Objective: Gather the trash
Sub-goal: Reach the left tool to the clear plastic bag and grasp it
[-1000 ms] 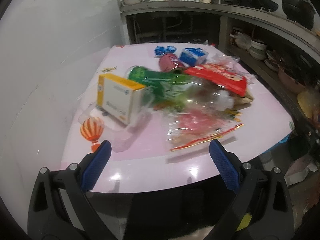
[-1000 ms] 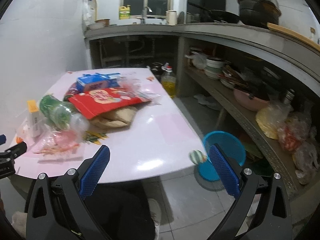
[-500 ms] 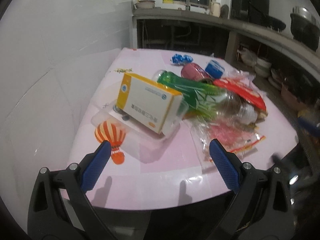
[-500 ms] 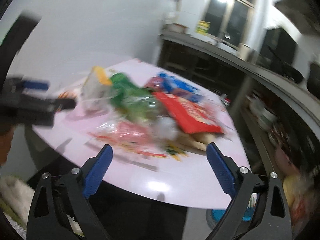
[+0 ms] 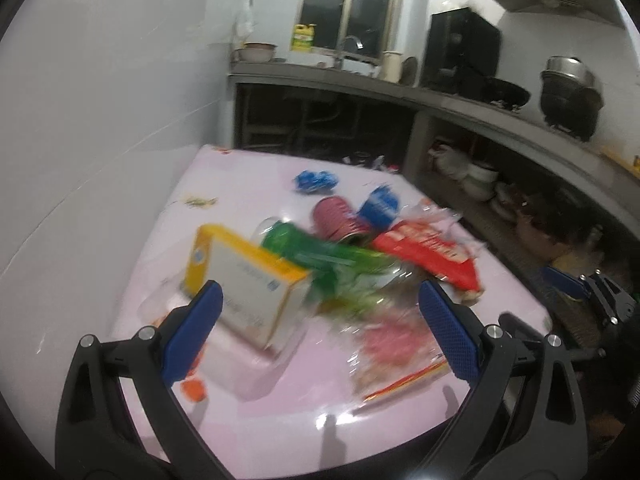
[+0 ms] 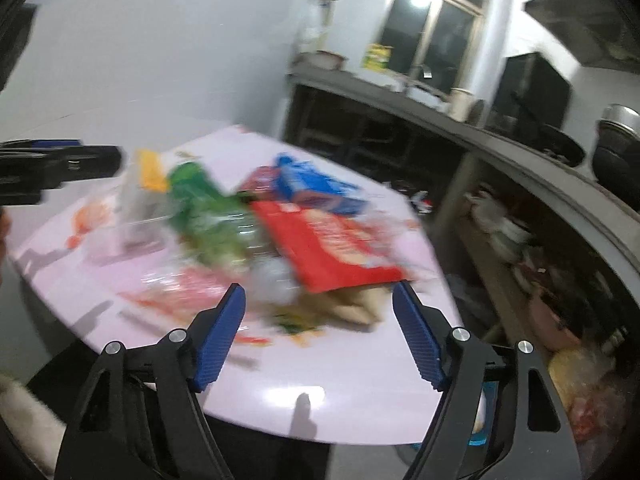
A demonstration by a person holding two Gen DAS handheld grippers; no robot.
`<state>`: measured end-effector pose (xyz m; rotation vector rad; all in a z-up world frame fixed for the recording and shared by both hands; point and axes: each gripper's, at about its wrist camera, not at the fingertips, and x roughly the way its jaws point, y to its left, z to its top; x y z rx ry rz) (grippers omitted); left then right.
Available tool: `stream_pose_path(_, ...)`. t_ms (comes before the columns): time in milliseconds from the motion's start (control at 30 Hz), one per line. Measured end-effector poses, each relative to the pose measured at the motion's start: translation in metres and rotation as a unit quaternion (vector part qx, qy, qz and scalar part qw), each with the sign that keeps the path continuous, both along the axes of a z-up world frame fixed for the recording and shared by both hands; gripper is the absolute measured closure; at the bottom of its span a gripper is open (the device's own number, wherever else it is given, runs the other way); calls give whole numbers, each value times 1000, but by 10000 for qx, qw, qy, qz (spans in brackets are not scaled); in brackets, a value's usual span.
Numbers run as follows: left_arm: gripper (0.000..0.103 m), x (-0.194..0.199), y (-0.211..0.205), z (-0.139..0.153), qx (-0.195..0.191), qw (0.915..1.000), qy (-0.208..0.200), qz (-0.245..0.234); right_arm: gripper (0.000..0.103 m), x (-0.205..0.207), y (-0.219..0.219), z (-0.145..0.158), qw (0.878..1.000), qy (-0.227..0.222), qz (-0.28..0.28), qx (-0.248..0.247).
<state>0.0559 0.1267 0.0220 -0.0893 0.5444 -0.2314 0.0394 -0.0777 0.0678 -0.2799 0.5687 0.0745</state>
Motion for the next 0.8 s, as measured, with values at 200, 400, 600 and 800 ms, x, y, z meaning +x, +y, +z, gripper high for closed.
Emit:
stream_pose_path(200, 9, 18, -20, 9, 26, 9998, -49, -201, 41, 25, -28, -7, 9987, -43, -384, -327)
stream_pose_path(400, 9, 49, -39, 29, -15, 9978, 108, -655, 41, 44, -71, -1, 9952, -29, -746, 624)
stream_pose_path(600, 9, 113, -91, 66, -26, 9828, 693, -1712, 41, 46, -77, -15, 9947, -51, -650, 795)
stream_pose_path(800, 9, 185, -195, 62, 797, 9491, 1439, -2686, 41, 41, -92, -26, 9895, 17, -789, 1214)
